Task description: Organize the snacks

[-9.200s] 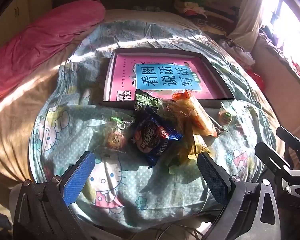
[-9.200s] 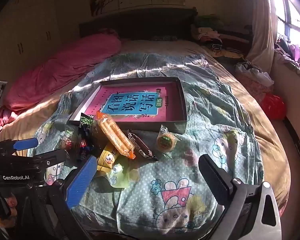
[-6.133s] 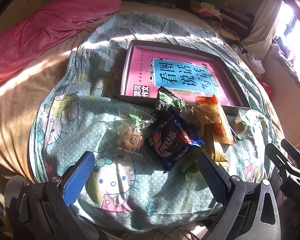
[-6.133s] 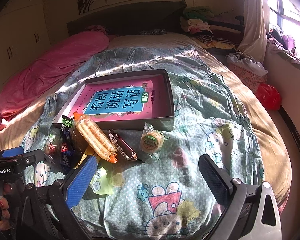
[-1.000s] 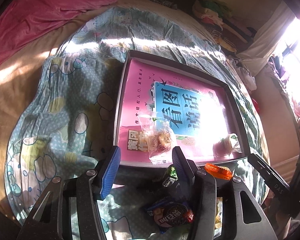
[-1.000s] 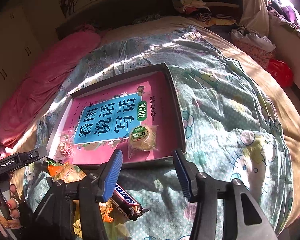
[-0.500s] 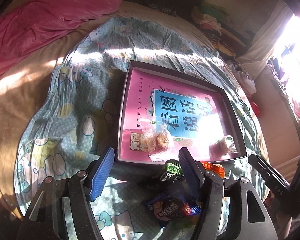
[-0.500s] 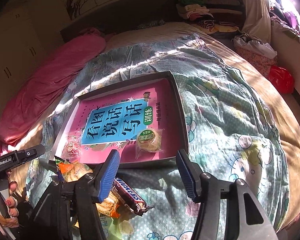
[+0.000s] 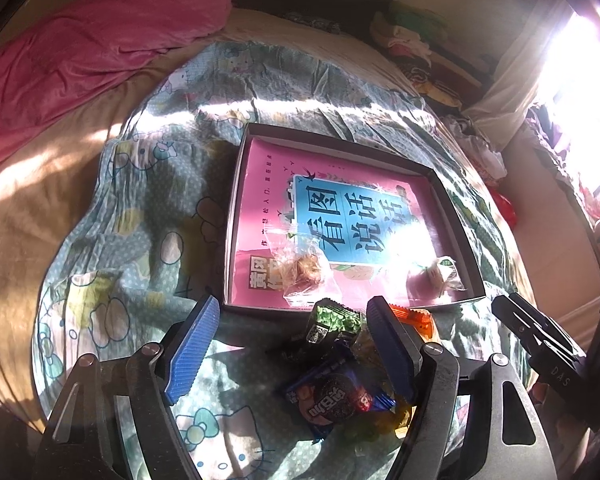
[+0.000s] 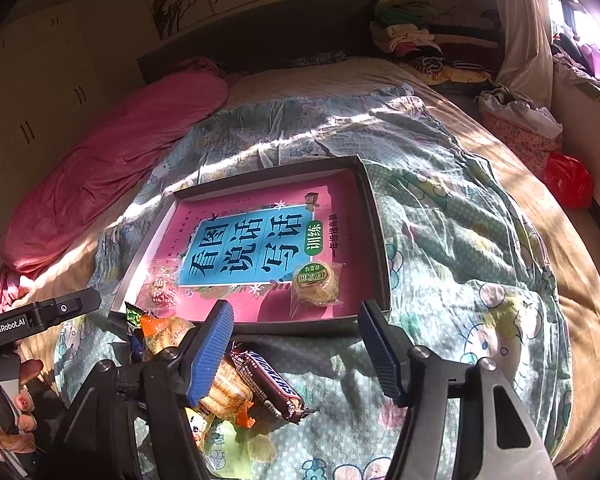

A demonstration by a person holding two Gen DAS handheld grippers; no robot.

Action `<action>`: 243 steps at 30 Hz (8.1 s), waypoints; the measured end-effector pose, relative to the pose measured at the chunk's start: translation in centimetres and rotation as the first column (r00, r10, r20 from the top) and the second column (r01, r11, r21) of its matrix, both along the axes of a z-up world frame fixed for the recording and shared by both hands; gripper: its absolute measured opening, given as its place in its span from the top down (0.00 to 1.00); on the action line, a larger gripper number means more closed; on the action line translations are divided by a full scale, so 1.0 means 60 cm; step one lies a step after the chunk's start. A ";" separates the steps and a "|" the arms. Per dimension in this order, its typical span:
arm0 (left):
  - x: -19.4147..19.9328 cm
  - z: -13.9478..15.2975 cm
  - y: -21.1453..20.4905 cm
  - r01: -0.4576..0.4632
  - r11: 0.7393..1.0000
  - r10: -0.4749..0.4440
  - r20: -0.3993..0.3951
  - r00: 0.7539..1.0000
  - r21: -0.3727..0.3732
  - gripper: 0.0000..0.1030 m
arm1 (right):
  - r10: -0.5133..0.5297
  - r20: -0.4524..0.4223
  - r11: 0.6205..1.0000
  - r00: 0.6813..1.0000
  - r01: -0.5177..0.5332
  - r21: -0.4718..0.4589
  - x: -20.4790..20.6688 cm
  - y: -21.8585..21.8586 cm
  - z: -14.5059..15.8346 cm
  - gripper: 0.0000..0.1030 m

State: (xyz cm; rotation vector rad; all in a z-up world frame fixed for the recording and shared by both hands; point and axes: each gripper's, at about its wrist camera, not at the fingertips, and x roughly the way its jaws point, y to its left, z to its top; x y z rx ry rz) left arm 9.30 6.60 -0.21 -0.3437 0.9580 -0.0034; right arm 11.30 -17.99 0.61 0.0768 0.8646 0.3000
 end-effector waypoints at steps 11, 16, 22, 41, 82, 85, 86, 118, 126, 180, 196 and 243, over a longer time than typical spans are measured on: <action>-0.023 0.000 -0.010 0.034 0.999 -0.034 0.003 0.999 0.021 0.25 | 0.023 0.016 1.000 1.000 -0.023 -0.009 -0.015 0.008 0.007 0.37; -0.030 -0.001 -0.014 0.050 0.998 -0.050 0.001 0.999 0.031 0.25 | 0.043 0.020 0.999 0.999 -0.043 -0.021 -0.022 0.014 0.008 0.36; -0.039 0.003 -0.021 0.065 0.997 -0.065 0.010 0.998 0.039 0.25 | 0.065 0.031 0.997 0.997 -0.064 -0.031 -0.034 0.021 0.011 0.33; -0.057 -0.009 -0.027 0.100 0.994 -0.099 -0.015 0.995 0.042 0.25 | 0.113 0.023 0.992 0.993 -0.112 -0.055 -0.050 0.035 0.004 0.33; -0.062 -0.084 -0.081 0.261 0.964 -0.254 -0.122 0.959 0.049 0.25 | 0.239 -0.071 0.956 0.968 -0.248 -0.156 -0.063 0.083 -0.051 0.33; -0.059 -0.092 -0.080 0.263 0.963 -0.255 -0.130 0.958 0.049 0.25 | 0.240 -0.074 0.956 0.968 -0.249 -0.158 -0.061 0.084 -0.054 0.33; -0.057 -0.094 -0.080 0.265 0.963 -0.257 -0.133 0.957 0.050 0.25 | 0.242 -0.076 0.955 0.967 -0.251 -0.158 -0.060 0.085 -0.055 0.33; -0.027 -0.131 -0.072 0.231 0.973 -0.229 -0.176 0.957 -0.007 0.25 | 0.332 -0.092 0.928 0.939 -0.343 -0.145 -0.017 0.135 -0.076 0.69; -0.019 -0.135 -0.072 0.203 0.978 -0.208 -0.172 0.963 -0.045 0.28 | 0.320 -0.078 0.943 0.944 -0.326 -0.070 -0.017 0.115 -0.065 0.77; 0.007 -0.018 0.041 0.022 0.998 -0.022 0.009 1.000 -0.061 0.44 | 0.153 -0.003 0.985 0.988 -0.152 0.083 -0.017 0.011 -0.010 0.77; 0.073 -0.046 0.044 -0.023 1.000 0.023 -0.004 1.000 -0.019 0.44 | 0.124 0.000 0.989 0.992 -0.123 0.080 -0.007 0.002 -0.008 0.77; 0.102 -0.094 -0.005 0.055 0.998 -0.054 -0.057 0.997 0.004 0.43 | -0.023 0.021 1.000 1.000 0.022 0.017 0.097 -0.032 -0.026 0.77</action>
